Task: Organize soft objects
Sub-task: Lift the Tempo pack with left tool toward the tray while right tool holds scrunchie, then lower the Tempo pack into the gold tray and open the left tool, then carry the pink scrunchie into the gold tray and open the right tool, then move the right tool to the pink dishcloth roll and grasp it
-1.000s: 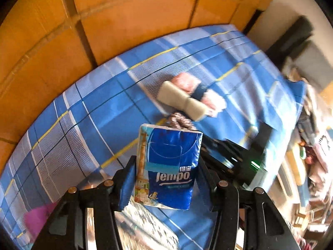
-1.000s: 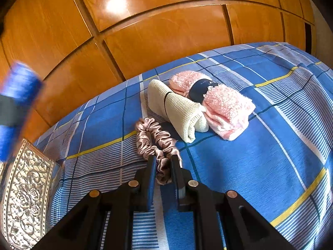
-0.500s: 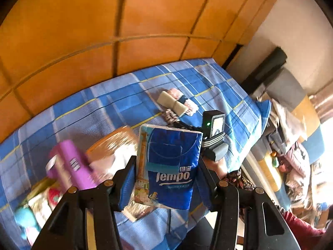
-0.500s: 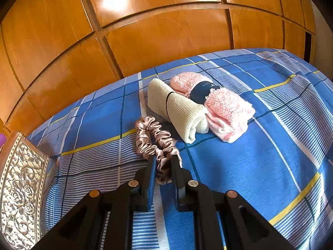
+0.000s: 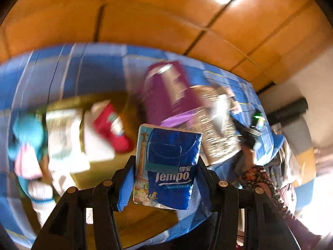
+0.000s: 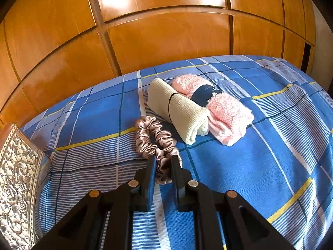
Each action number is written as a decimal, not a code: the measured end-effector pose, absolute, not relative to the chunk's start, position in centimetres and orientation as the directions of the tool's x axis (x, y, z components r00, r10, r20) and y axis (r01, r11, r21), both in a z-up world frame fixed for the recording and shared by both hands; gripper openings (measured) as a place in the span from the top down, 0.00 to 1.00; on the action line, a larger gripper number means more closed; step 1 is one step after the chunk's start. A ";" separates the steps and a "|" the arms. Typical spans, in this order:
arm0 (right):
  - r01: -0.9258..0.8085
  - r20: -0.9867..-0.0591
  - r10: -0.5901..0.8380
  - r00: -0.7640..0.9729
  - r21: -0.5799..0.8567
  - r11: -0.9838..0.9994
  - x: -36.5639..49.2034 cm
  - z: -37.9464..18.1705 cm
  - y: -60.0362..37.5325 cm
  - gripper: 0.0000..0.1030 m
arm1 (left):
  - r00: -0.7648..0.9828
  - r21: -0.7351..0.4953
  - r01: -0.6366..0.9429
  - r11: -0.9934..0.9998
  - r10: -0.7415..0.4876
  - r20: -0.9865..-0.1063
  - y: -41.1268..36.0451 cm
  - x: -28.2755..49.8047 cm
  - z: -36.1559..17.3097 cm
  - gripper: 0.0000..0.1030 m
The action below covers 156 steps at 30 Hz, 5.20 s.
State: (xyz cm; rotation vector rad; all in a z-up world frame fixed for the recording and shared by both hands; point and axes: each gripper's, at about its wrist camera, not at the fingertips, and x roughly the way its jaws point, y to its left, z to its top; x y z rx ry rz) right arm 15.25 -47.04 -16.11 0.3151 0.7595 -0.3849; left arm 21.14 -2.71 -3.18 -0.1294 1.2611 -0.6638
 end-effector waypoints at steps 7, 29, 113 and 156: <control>0.450 -0.720 -0.248 0.647 0.098 0.888 15.5 -16.1 -46.6 0.89 | 0.125 -0.385 0.276 0.881 -0.430 -0.894 0.8 21.0 -10.6 0.48; 0.508 -0.615 -0.355 0.704 0.087 0.857 12.0 -12.8 -45.7 0.89 | 0.375 -0.236 0.266 0.935 -0.326 -0.868 0.9 16.2 -9.2 0.19; -0.073 -0.586 0.287 0.758 0.361 0.930 7.8 -0.9 -24.7 0.79 | 0.437 -0.344 0.311 0.886 -0.455 -0.776 1.4 14.5 -6.6 0.11; 0.358 -0.635 -0.084 0.768 0.316 0.879 5.2 -7.6 -40.9 0.57 | 0.227 -0.455 0.606 0.653 -0.690 -0.688 -15.9 13.8 1.5 0.01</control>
